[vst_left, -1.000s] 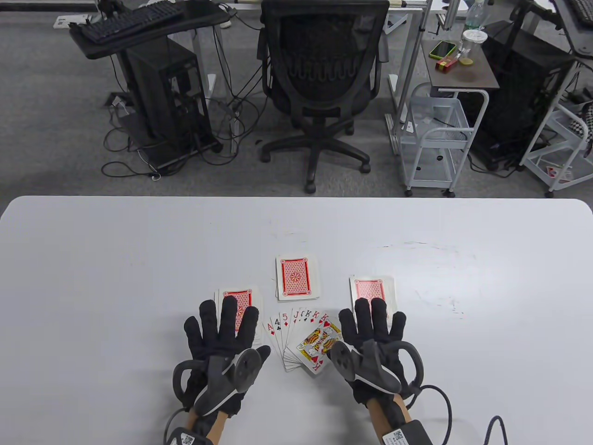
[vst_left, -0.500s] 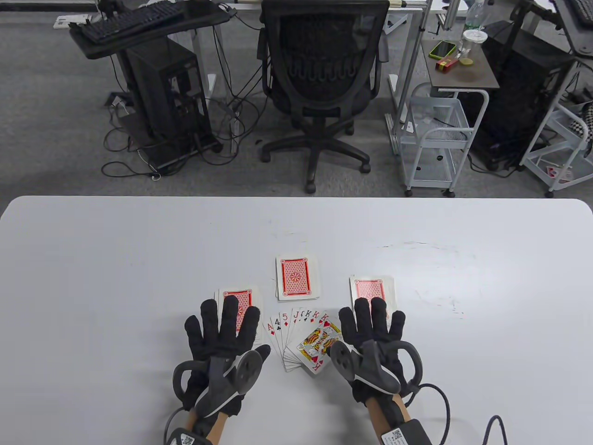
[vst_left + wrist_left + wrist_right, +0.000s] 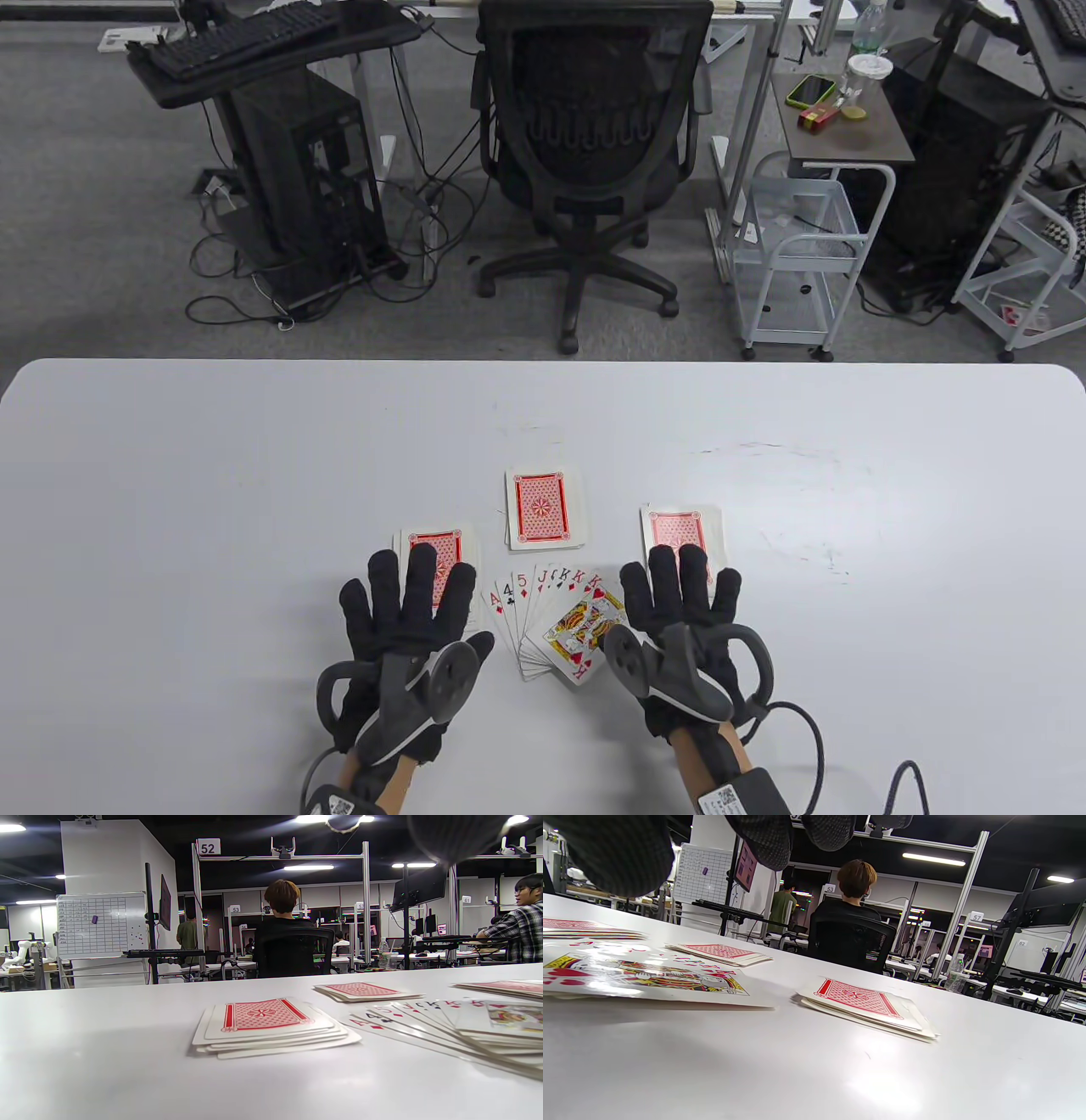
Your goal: Four-player card dealing with fan arrangement
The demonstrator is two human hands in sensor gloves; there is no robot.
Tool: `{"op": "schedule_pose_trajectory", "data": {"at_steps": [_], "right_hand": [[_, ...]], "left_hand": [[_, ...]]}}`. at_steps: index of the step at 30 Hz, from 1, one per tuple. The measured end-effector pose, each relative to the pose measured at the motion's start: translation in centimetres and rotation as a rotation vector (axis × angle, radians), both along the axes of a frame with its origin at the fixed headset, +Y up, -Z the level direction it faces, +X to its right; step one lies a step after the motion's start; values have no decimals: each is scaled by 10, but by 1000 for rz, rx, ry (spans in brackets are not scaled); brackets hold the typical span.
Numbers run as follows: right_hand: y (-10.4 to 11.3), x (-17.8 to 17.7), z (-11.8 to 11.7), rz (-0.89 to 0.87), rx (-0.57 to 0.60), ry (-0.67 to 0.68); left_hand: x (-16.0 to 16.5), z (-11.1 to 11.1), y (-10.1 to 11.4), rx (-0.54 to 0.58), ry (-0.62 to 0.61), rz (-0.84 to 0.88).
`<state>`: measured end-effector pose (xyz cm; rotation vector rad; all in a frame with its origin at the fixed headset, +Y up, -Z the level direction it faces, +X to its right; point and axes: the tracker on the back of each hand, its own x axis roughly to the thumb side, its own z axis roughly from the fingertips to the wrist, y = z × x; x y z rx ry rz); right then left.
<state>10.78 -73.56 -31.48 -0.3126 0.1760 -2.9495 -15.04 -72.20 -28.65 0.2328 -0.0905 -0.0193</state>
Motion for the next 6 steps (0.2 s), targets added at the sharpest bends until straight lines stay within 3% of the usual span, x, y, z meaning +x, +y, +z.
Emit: {"op": "schedule_pose_trajectory", "data": {"at_steps": [6], "right_hand": [[1,0,1,-5,11,5]], "left_hand": [[0,0,0,4,-2,-1]]}}
